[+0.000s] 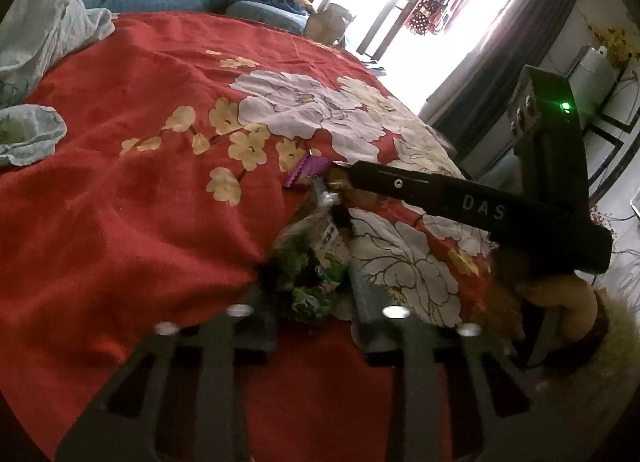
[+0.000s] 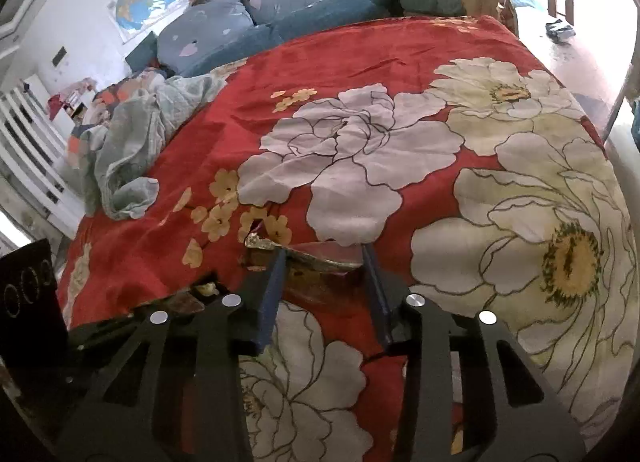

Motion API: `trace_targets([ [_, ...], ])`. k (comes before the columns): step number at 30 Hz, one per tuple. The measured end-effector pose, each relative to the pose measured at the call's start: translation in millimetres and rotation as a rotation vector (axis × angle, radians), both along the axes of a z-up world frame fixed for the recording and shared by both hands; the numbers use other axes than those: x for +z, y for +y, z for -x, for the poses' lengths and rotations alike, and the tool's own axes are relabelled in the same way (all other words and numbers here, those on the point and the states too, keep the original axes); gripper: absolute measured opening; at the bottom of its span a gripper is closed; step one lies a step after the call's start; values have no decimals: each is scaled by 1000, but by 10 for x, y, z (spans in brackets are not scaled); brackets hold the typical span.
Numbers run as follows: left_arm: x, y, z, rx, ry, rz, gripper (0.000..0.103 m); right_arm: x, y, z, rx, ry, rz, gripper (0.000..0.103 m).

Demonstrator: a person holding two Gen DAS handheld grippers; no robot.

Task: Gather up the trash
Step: 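Grasp a brown wrapper with the right gripper while the left gripper grasps the green snack bag, then carry the brown wrapper and green snack bag over to the yellow-rimmed bin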

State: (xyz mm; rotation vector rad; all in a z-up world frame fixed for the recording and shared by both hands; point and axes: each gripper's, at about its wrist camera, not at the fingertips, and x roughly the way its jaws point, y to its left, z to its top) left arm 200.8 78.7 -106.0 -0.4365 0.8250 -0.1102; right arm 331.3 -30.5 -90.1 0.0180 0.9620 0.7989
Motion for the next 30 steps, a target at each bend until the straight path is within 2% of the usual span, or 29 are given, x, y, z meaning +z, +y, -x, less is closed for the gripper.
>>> trace_targets([
  [2, 9, -13, 11, -3, -5, -2, 14, 16, -41, 50, 0, -2, -16, 15],
  [4, 30, -33, 42, -16, -21, 2, 10, 46, -93, 115, 0, -6, -34, 13],
  [10, 165, -146, 211, -33, -80, -26, 9, 249, -331, 429, -29, -85, -53, 12],
  [15, 251, -303, 348, -73, -111, -20, 9, 452, -697, 693, -101, -138, -81, 12],
  [19, 326, -457, 403, -106, -130, -14, 9, 545, -1016, 819, -175, -138, -112, 12],
  [30, 576, -890, 532, -216, -189, -24, 9, 666, -1583, 1148, -284, -166, -125, 12],
])
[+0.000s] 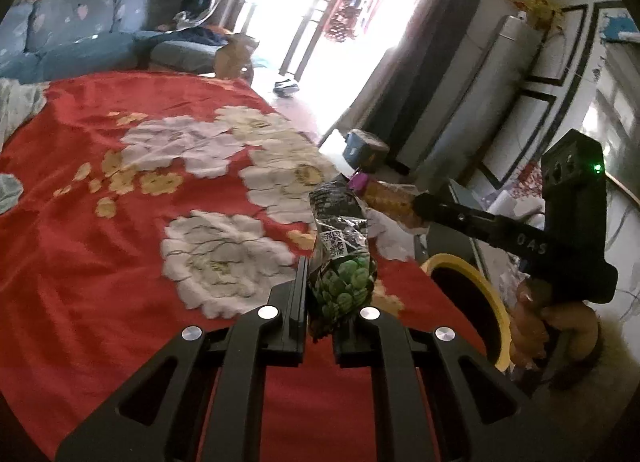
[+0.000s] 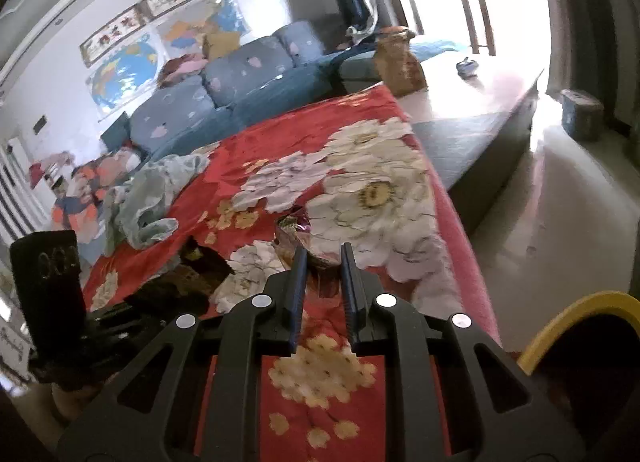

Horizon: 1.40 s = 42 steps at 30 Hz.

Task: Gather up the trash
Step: 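Carry the brown wrapper and green snack bag over to the yellow-rimmed bin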

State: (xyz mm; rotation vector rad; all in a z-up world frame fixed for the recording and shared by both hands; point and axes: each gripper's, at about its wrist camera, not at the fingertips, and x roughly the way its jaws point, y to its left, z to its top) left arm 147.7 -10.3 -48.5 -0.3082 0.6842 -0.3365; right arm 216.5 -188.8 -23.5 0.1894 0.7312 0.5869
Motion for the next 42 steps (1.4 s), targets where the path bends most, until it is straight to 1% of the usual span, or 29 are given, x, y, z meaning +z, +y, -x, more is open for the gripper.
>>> trace_targets([
  [20, 138, -592, 151, -145, -43, -36, 9, 88, -683, 375, -151, -44, 6, 12],
  [28, 151, -838, 181, -199, -52, -50, 9, 70, -957, 492, -215, -37, -7, 12],
  [42, 157, -1336, 265, -304, -64, -83, 9, -20, -1507, 692, -363, -5, -39, 12],
])
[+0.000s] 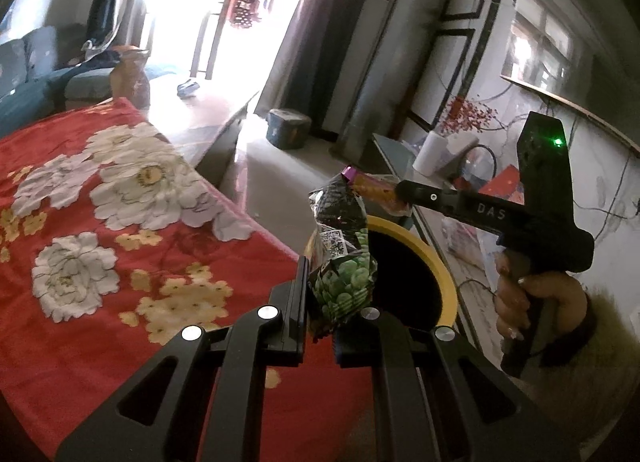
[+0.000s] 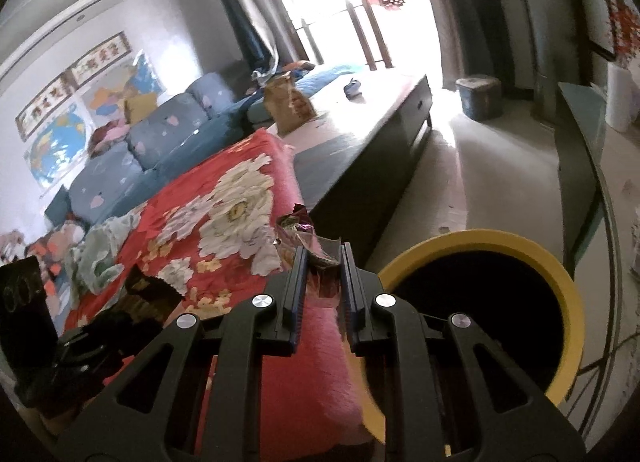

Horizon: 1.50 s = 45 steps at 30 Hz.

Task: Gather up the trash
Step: 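Carry the brown wrapper and green snack bag over to the yellow-rimmed bin, then open both grippers over the bin to drop the wrapper and snack bag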

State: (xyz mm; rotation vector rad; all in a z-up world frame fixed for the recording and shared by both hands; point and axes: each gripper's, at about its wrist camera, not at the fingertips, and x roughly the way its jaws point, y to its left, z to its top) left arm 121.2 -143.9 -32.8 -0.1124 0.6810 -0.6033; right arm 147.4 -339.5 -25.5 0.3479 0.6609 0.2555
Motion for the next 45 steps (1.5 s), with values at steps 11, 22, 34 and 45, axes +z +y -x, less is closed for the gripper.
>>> trace_targets([
  [11, -30, -389, 64, -79, -1, -30, 9, -130, -397, 101, -118, 25, -4, 12],
  [22, -83, -804, 119, -170, 0, -45, 9, -221, -726, 201, -224, 39, 6, 12],
  [34, -280, -1246, 76, -255, 32, -68, 9, -331, -1042, 277, -311, 57, -13, 11],
  [45, -495, -1507, -163, -287, 83, -90, 10, -514, -1241, 280, -347, 104, -61, 11],
])
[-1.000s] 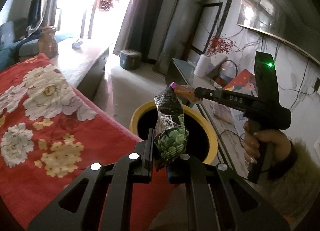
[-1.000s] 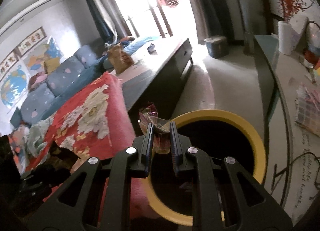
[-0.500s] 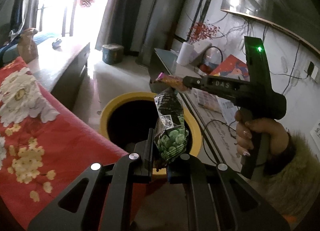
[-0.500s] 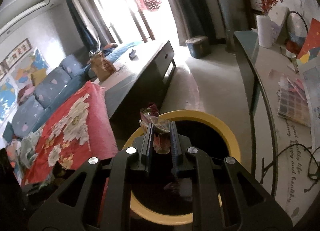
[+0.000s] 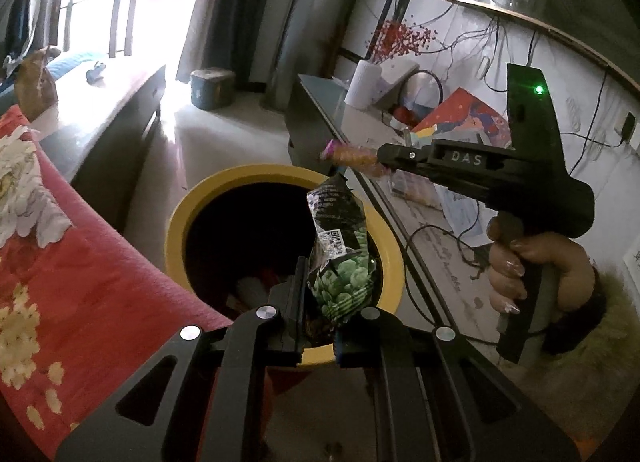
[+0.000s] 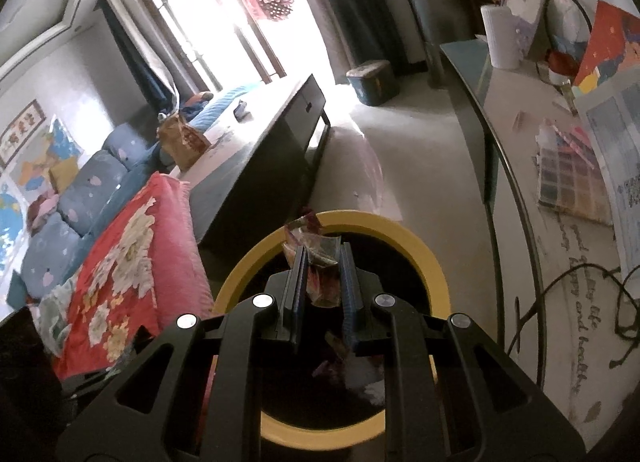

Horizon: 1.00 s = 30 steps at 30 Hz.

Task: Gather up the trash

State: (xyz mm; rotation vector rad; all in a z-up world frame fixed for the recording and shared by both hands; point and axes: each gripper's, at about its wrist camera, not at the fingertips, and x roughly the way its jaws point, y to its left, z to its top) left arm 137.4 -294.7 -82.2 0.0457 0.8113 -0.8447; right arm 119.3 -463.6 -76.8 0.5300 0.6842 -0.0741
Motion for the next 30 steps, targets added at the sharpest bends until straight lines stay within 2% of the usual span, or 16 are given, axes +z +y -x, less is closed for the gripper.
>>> trace_targets([
  [4, -87, -135, -62, -18, 0, -22, 13, -90, -42, -4, 1, 15, -46, 13],
  [6, -136, -200, -94, -26, 0, -46, 36, -123, -56, -1, 0, 22, -66, 21],
  [7, -157, -215, -112, -25, -2, -56, 54, -126, -61, 4, -3, 24, -68, 27],
  [9, -191, -239, -144, -30, 1, -65, 56, -119, -64, 31, -5, 24, -66, 36],
  [11, -190, -217, -163, -18, -3, -72, 76, -92, -62, 66, -6, 19, -63, 45],
  [12, -176, -199, -173, -15, -4, -69, 79, -75, -57, 86, -5, 15, -58, 48],
  [14, -144, -157, -175, -1, -16, -68, 89, -16, -30, 146, -9, 5, -39, 63],
  [16, -94, -101, -165, 21, -40, -76, 94, 41, 0, 206, -11, -12, -18, 70],
  [19, -10, 20, -144, 59, -68, -69, 96, 125, 71, 287, -3, -25, 24, 81],
  [21, 44, 125, -148, 86, -77, -64, 96, 196, 129, 349, -2, -48, 48, 84],
  [23, 114, 262, -136, 122, -89, -55, 96, 286, 222, 424, 4, -72, 78, 92],
  [30, 377, 777, -64, 279, -139, -25, 96, 476, 543, 547, 38, -143, 134, 92],
])
